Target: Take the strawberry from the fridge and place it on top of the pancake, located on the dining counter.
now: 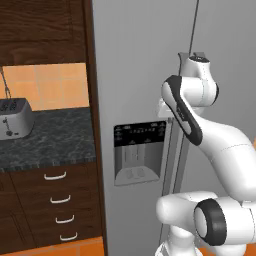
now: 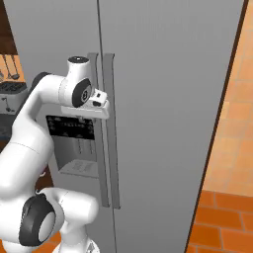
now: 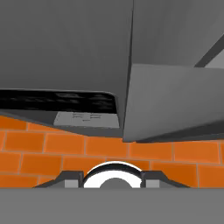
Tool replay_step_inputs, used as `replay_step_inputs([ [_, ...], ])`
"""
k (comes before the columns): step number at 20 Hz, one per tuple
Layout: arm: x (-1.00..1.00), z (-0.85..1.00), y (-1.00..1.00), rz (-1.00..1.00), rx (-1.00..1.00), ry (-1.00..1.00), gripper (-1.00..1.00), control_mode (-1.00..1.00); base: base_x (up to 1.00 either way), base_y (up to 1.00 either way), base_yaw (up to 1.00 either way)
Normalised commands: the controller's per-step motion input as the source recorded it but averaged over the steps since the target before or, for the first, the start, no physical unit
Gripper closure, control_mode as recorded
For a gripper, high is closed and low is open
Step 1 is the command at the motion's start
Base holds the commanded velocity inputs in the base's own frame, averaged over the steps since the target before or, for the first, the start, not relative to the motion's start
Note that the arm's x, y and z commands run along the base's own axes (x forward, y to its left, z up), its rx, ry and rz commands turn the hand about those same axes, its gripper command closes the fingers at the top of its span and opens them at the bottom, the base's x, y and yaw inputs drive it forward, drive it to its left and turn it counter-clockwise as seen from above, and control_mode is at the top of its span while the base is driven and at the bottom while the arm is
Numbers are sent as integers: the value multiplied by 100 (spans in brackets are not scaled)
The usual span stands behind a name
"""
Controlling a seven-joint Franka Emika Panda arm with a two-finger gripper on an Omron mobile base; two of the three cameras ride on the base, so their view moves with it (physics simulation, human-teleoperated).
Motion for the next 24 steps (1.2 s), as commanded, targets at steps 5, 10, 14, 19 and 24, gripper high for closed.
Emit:
replay_step_inputs([
  [5,-3,0,-4,0,0,0,-100,100,-18,-17,-3],
  [10,0,0,0,0,0,0,-100,100,-24,-41,-5],
  [14,0,0,0,0,0,0,-100,100,-3,-56,0],
  [19,0,0,0,0,0,0,-100,100,-20,13,0],
  [24,0,0,0,0,0,0,-100,100,-49,39,0],
])
